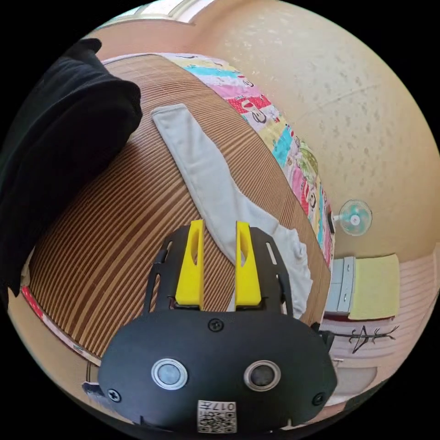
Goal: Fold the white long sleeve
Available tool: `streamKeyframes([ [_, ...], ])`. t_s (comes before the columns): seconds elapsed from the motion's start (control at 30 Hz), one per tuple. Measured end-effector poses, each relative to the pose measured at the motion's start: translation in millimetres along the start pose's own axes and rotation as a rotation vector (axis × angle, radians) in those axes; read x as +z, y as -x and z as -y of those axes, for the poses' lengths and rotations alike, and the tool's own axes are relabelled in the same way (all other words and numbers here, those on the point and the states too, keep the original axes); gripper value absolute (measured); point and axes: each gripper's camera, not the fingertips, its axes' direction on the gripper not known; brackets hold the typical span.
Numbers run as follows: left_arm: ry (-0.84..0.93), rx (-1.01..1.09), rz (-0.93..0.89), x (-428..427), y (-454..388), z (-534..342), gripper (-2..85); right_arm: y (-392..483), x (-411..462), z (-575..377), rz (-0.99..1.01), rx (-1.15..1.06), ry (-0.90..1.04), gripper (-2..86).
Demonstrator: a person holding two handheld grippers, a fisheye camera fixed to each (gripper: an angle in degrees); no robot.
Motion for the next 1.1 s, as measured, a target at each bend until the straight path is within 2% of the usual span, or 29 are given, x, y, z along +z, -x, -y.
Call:
streamKeyframes([
  [0.1,-0.016,-0.136,-0.031,18,30,58,13.5,-11,-5,-25,-0.042,0.046,0.049,7.3],
  [0.23,-0.005,-0.148,0.198,40,37,123,16.5,-19,-16,-40,-0.095,0.104,0.063,7.0],
  [0.37,0.030,-0.100,0.356,62,38,165,13.1,-7,-29,-47,-0.069,0.207,-0.022,6.0],
  [0.5,0.043,-0.117,0.396,73,31,180,9.4,27,-21,-51,0.035,0.254,-0.134,5.7],
  [0.57,0.066,-0.088,0.299,72,22,179,4.2,37,-8,-49,0.072,0.278,-0.122,5.9],
  [0.67,-0.020,-0.122,0.142,31,10,157,3.8,51,0,-46,0.046,0.282,-0.150,6.5],
  [0.8,-0.174,0.001,0.025,-51,-32,110,3.9,67,-3,-12,-0.229,0.126,-0.189,9.0],
  [0.87,-0.253,0.134,0.021,-94,-62,70,3.9,69,2,16,-0.277,0.014,-0.188,10.3],
  [0.97,-0.282,0.272,0.042,-115,-83,25,3.9,80,20,66,-0.305,-0.232,-0.192,10.8],
  [1.03,-0.263,0.331,0.066,-115,-89,5,3.7,86,49,96,-0.368,-0.359,-0.085,10.5],
  [1.1,-0.254,0.361,0.114,-113,-92,-12,3.4,80,94,125,-0.441,-0.466,0.139,9.1],
])
